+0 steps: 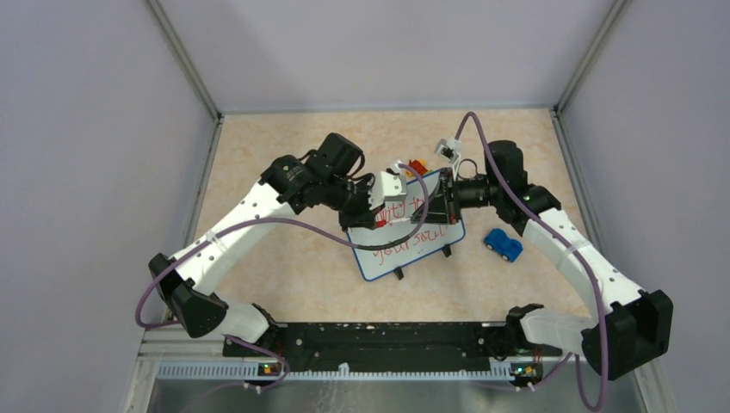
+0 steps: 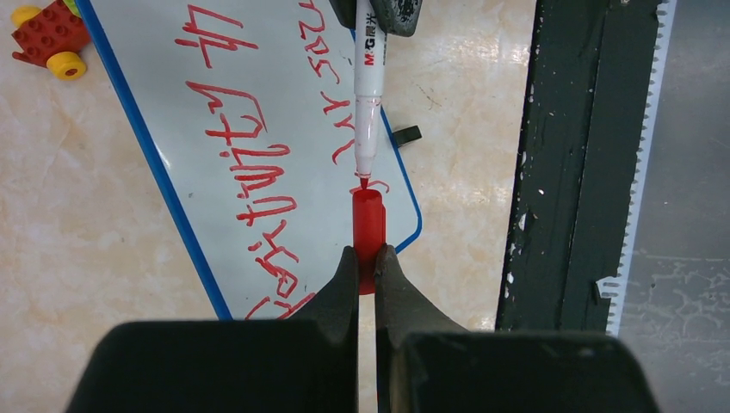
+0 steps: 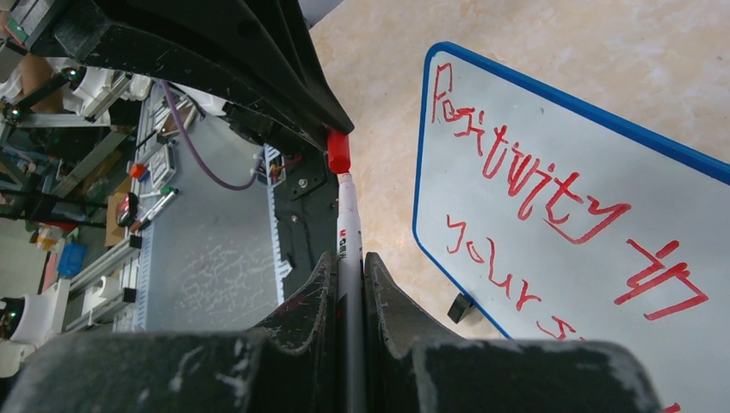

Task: Write a sentence on the whiteboard
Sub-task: Insert the whiteboard marker without the cap into the pen cap.

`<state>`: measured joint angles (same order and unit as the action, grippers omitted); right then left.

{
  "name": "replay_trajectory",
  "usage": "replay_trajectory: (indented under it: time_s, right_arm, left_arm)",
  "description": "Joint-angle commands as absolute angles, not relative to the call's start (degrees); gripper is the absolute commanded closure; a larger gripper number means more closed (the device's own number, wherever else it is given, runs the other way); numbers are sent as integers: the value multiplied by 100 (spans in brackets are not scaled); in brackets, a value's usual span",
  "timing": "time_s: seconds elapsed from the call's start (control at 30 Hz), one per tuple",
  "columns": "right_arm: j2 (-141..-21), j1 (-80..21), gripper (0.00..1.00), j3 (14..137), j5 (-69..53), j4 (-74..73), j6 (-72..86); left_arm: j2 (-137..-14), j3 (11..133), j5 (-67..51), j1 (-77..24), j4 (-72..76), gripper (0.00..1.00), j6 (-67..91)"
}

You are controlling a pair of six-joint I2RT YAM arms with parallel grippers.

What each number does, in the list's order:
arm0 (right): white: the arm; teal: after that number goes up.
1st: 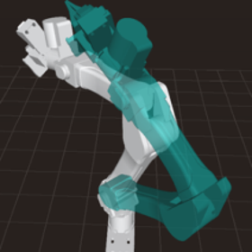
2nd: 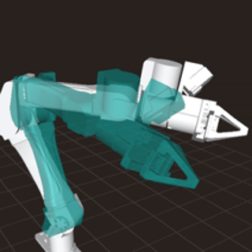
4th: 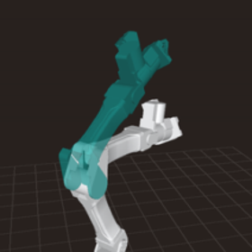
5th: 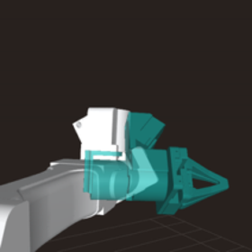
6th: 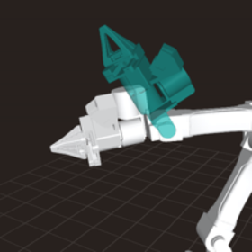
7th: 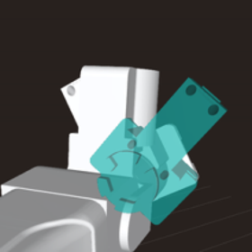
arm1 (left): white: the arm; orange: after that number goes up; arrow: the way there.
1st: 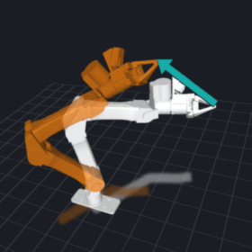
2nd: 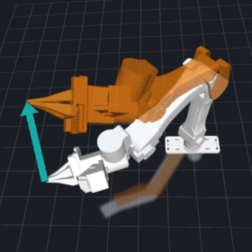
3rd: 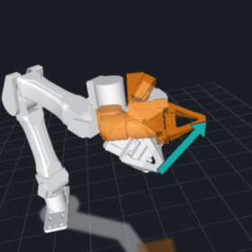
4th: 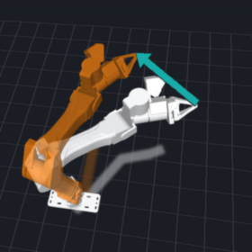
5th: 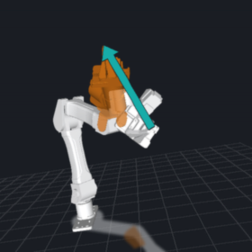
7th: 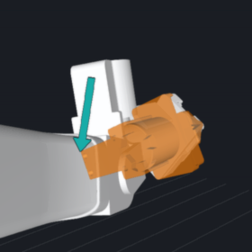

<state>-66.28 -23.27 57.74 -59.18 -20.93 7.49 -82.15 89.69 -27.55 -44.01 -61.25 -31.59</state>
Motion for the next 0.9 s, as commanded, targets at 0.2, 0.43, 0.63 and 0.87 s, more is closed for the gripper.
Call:
replay_trajectory:
  time_s: [0.2, 0.43, 0.63, 0.87]
  right_arm:
    - [-6682, -2436, 100, 5985, -5954, -2050, 611]
    - [-6703, -2496, 100, 5955, -5915, -2017, 600]
    - [-6735, -2540, 100, 5910, -5895, -1951, 629]
    - [-6859, -2670, 100, 5782, -5946, -1511, 888]
  left_arm:
    - [-8270, 9110, -2836, -4494, -6014, 100, -3178]
    - [-8366, 9161, -2721, -4515, -5992, 100, -3147]
    - [-8428, 9289, -2726, -4544, -5921, 100, -3076]
    - [-8645, 9711, -2603, -4658, -5926, 100, -3055]
